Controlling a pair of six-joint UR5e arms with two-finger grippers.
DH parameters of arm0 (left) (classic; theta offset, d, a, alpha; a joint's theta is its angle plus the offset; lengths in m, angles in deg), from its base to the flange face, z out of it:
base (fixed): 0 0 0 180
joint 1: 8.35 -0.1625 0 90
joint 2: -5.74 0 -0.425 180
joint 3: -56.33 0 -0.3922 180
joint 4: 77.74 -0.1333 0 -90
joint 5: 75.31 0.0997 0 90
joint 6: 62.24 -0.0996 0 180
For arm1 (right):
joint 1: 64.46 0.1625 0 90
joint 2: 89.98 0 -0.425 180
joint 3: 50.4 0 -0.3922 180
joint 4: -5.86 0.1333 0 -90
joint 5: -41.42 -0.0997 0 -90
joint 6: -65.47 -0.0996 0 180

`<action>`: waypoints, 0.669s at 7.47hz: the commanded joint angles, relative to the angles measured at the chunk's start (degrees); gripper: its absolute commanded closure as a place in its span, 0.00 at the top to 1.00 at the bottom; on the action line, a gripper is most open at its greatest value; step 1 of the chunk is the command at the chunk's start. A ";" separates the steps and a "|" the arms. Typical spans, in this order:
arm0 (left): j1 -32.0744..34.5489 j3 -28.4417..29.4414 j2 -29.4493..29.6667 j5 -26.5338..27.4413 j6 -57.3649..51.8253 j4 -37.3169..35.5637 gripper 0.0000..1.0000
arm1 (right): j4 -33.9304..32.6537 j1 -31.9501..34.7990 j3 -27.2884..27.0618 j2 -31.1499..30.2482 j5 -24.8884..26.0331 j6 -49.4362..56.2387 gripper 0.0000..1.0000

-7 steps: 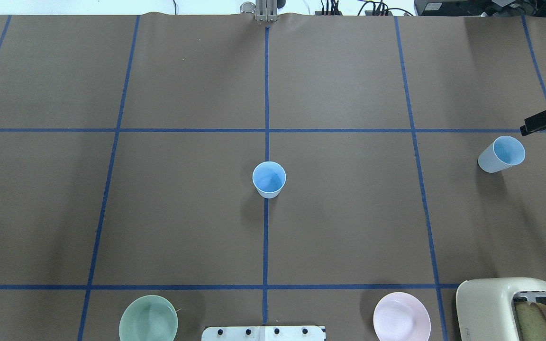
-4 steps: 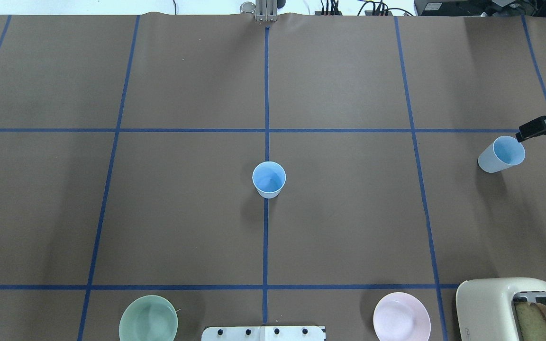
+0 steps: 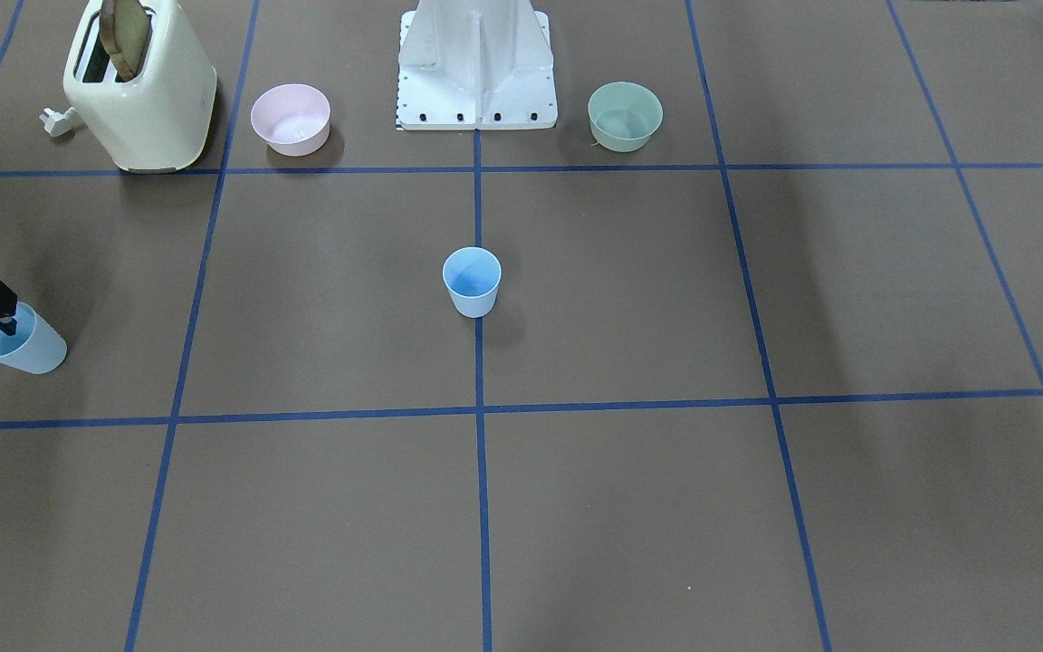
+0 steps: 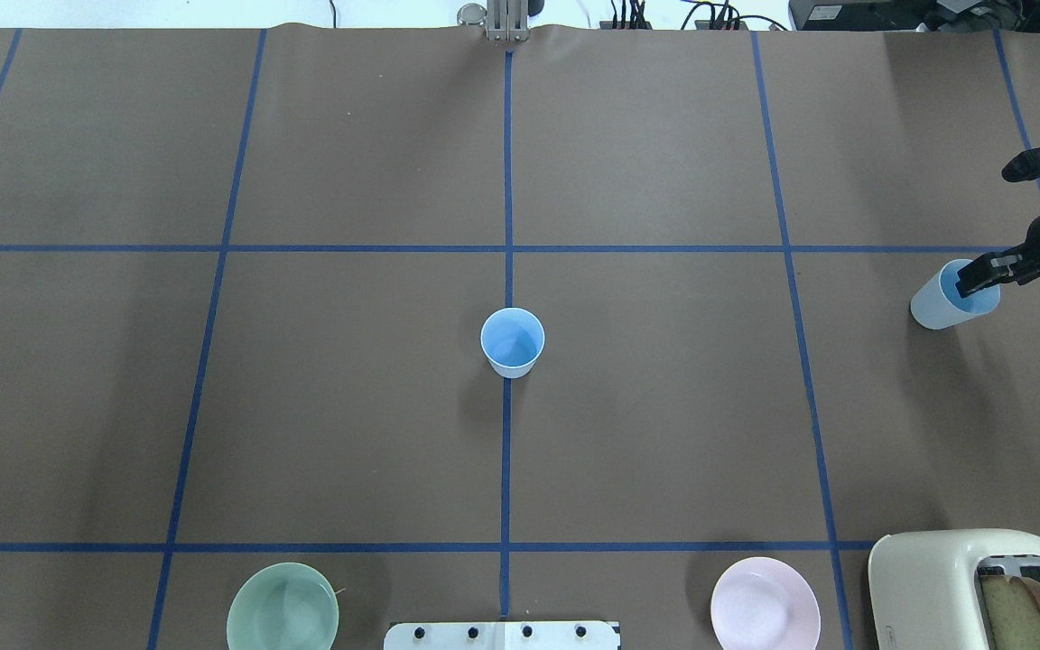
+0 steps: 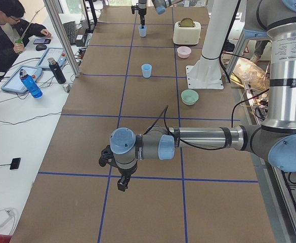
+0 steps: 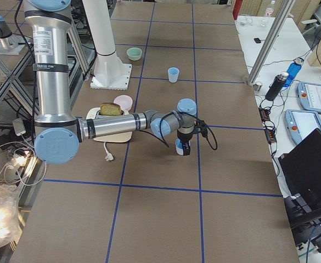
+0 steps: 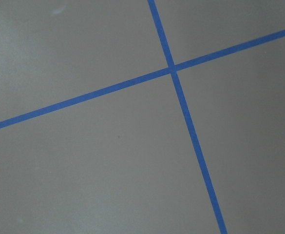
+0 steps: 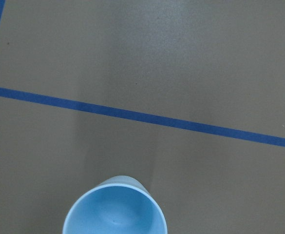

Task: Stack blue cups with both arms
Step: 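Reach the right gripper down to the other light blue cup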

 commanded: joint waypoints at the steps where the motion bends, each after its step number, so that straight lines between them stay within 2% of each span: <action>1: 0.00 0.00 -0.01 -0.01 0.07 0.38 0.98 | 0.83 -0.41 0.98 0.25 0.09 0.27 0.00; 4: 0.00 -0.61 -0.10 -0.01 0.42 0.13 0.98 | 0.30 0.81 -2.52 0.51 -1.84 0.10 0.00; 5: 0.00 -0.18 -0.27 -0.18 3.20 -0.05 0.98 | -0.22 2.83 -2.71 2.08 -4.89 -0.17 0.00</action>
